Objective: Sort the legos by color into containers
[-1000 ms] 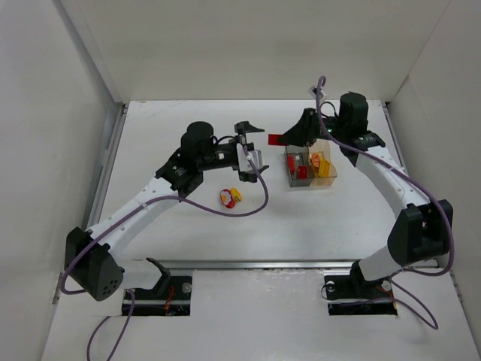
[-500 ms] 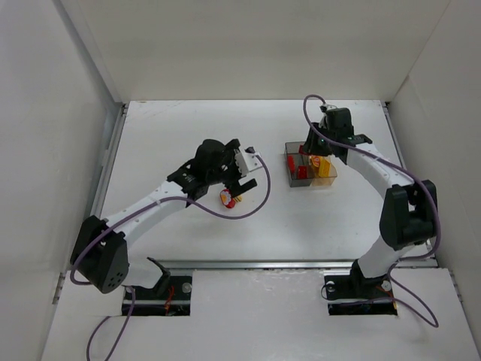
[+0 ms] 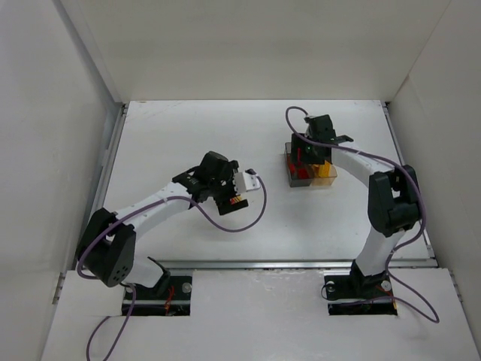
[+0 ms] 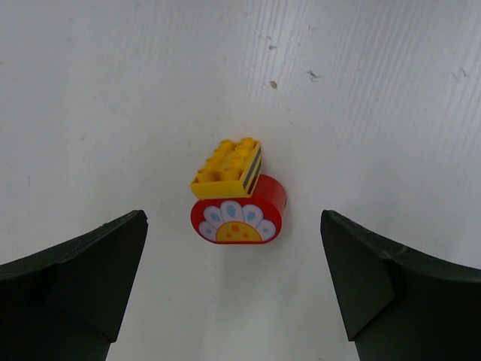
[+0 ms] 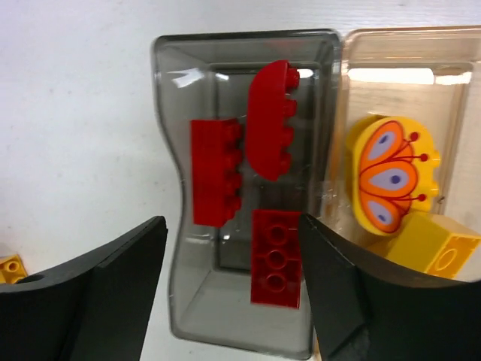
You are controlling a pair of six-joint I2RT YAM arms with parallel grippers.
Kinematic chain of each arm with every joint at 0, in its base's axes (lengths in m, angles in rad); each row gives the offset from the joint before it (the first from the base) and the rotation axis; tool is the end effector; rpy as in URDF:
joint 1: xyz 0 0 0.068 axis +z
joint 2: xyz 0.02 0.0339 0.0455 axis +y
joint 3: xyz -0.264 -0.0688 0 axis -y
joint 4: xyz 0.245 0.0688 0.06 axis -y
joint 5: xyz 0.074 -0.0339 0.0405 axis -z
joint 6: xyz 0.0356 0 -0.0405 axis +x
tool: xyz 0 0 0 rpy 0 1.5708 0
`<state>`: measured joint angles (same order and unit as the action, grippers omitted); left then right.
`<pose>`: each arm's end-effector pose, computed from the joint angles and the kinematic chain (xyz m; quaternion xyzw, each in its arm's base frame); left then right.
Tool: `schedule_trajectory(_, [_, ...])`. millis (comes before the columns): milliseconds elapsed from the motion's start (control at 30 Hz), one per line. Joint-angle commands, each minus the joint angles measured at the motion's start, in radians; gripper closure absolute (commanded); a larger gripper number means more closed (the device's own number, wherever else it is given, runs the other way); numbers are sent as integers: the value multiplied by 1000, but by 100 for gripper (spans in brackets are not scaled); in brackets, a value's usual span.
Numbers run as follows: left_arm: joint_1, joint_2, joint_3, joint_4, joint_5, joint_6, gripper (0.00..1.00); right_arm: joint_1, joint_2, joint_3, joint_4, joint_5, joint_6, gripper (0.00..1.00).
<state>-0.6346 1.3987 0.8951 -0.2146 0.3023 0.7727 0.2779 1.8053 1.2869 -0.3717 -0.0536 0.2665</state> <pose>0.2350 -0.1862 0.2369 0.6299 0.6460 -0.1086 0.4173 0.3772 0.1096 0.2159 -0.0143 0.9422 0.1140 0.3146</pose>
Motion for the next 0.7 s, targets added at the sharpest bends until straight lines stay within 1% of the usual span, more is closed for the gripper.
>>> schedule_trajectory(0, [19,-6,-30,-45,41,62,0,56,-70,61,-24,53,-26,24])
schedule_trajectory(100, [47,-15,-44,-45,31,72,0,95,-119,89,-44,74,-73,24])
schedule_trajectory(167, [70,-24,-44,-45,31,51,0,147,-171,89,-44,86,-126,20])
schedule_trajectory(200, [88,-33,-44,-45,55,34,0,167,-185,89,-35,77,-148,16])
schedule_trajectory(267, [162,-56,-44,-45,87,-35,0,224,-196,89,-35,5,-187,12])
schedule_trajectory(300, [188,-69,-54,-45,104,-56,0,233,-196,89,-35,-46,-200,12])
schedule_trajectory(333, [237,-101,-82,-45,127,-68,0,233,-179,89,-35,-102,-200,12])
schedule_trajectory(367, [256,-121,-102,-13,127,-82,0,247,-161,100,-35,-223,-210,12])
schedule_trajectory(400, [272,-145,-123,6,127,-82,0,265,-124,100,-23,-277,-219,11])
schedule_trajectory(433, [285,-200,-146,29,127,-82,0,282,-106,110,-12,-319,-258,7])
schedule_trajectory(467, [306,-231,-186,47,127,-82,0,328,-84,120,-3,-351,-288,6])
schedule_trajectory(500, [306,-260,-205,78,127,-70,0,346,-61,143,-3,-374,-324,6])
schedule_trajectory(533, [317,-288,-219,78,136,-70,0,360,-16,153,-3,-402,-404,6])
schedule_trajectory(567, [317,-340,-241,92,149,-70,0,360,8,153,-3,-432,-438,4])
schedule_trajectory(600, [317,-361,-242,102,149,-70,0,371,29,178,-3,-493,-472,4])
schedule_trajectory(633, [317,-380,-254,103,161,-102,0,371,64,178,-3,-520,-552,4])
schedule_trajectory(667, [317,-406,-254,103,161,-113,0,371,74,178,-3,-547,-593,4])
